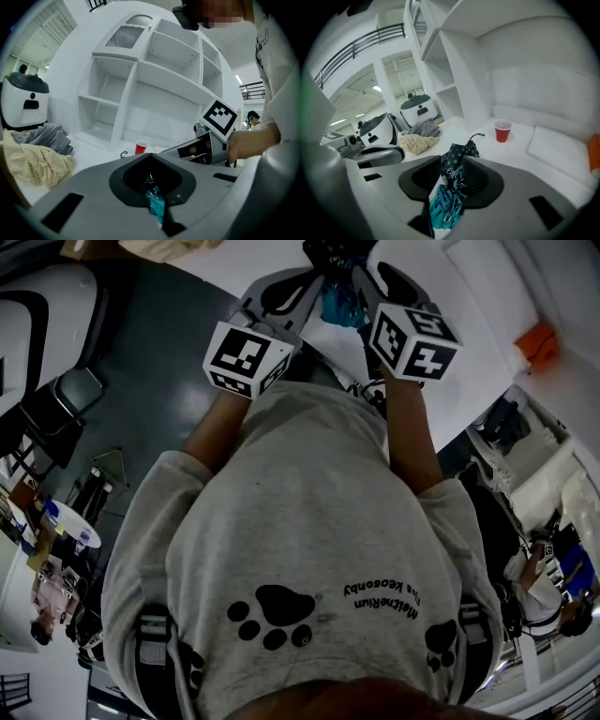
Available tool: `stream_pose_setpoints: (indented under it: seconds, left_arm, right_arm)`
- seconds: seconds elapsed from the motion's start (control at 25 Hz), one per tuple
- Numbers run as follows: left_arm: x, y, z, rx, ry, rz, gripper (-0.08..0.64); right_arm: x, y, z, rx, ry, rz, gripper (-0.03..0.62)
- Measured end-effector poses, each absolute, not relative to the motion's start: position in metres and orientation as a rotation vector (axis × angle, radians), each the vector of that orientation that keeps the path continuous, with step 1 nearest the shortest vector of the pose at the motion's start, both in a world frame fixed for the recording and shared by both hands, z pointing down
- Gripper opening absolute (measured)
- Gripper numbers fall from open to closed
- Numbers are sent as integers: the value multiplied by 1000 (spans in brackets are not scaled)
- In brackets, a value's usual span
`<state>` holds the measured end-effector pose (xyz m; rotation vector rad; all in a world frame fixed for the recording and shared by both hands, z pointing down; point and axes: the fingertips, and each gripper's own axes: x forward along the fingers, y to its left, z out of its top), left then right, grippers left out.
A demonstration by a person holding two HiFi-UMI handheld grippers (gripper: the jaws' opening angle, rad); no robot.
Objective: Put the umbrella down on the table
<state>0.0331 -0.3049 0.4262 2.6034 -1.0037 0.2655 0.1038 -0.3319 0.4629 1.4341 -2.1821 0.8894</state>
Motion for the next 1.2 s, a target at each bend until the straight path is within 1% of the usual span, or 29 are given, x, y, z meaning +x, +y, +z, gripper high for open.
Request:
stream_pose_setpoints:
  seconds: [0.08,0.12,0.16,0.2,0.48,0.68,0.96,1.2]
  left_arm:
    - [35,-296,417,2618,-1012,255,17]
    - [37,-292,412,2627,-1014,250,17]
    - [40,-288,408,2636,-1017,245,17]
    - [42,-283,405,2643,-1020,240,17]
    - [57,-245,378,2688,-1046,208,17]
    - [64,-217,360,2703,-1082,179,17]
    - [63,-176,339,2708,-1116,164,17]
    - [60,-163,325,2716,-1130,154,17]
  right_arm:
    - [107,-325,449,1460,-2210,854,130]
    - [108,-322,442,1476,-2229,842,87]
    - [111,-319,435,1491,-2251,829,65]
    - [113,-316,429,1501,-2271,812,59]
    - [120,-276,388,1509,-2398,676,35]
    - [122,-243,366,1489,-2493,586,32]
    - [123,-202,347,1452,-2562,535,32]
    - [127,-183,333,1477,-2600,523,32]
